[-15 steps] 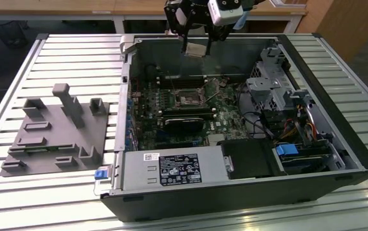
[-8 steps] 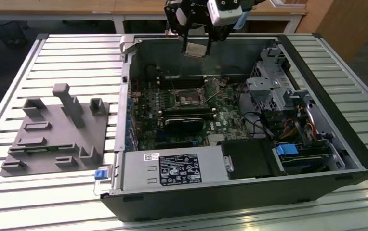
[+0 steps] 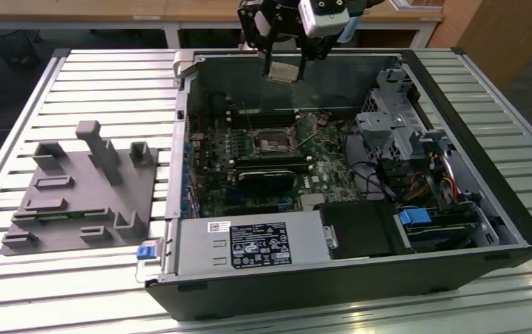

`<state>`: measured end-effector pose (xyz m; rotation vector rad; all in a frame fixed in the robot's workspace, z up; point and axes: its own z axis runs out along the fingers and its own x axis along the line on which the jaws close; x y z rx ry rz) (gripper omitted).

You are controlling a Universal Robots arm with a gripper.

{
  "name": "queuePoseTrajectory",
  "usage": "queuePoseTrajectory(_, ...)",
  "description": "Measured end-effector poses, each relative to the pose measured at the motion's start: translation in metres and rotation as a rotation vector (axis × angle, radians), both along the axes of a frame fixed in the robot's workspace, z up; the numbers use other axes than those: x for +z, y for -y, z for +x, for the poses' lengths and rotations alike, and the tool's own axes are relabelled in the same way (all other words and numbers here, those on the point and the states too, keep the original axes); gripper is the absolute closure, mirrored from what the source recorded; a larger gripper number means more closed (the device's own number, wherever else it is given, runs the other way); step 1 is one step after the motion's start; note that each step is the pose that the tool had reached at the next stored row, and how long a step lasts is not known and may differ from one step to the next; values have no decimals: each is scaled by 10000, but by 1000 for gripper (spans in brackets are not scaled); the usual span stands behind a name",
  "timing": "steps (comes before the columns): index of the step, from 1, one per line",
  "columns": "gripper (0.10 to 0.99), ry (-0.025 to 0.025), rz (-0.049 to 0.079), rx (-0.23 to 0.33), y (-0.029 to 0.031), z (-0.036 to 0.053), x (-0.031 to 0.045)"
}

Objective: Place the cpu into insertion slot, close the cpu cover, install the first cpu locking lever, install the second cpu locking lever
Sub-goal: 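Place the cpu into insertion slot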

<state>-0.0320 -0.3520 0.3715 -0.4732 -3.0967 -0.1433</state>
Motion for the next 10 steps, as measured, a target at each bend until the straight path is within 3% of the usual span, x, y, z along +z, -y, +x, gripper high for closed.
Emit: queuePoseTrajectory(10,545,0,0,-248,0,0,0)
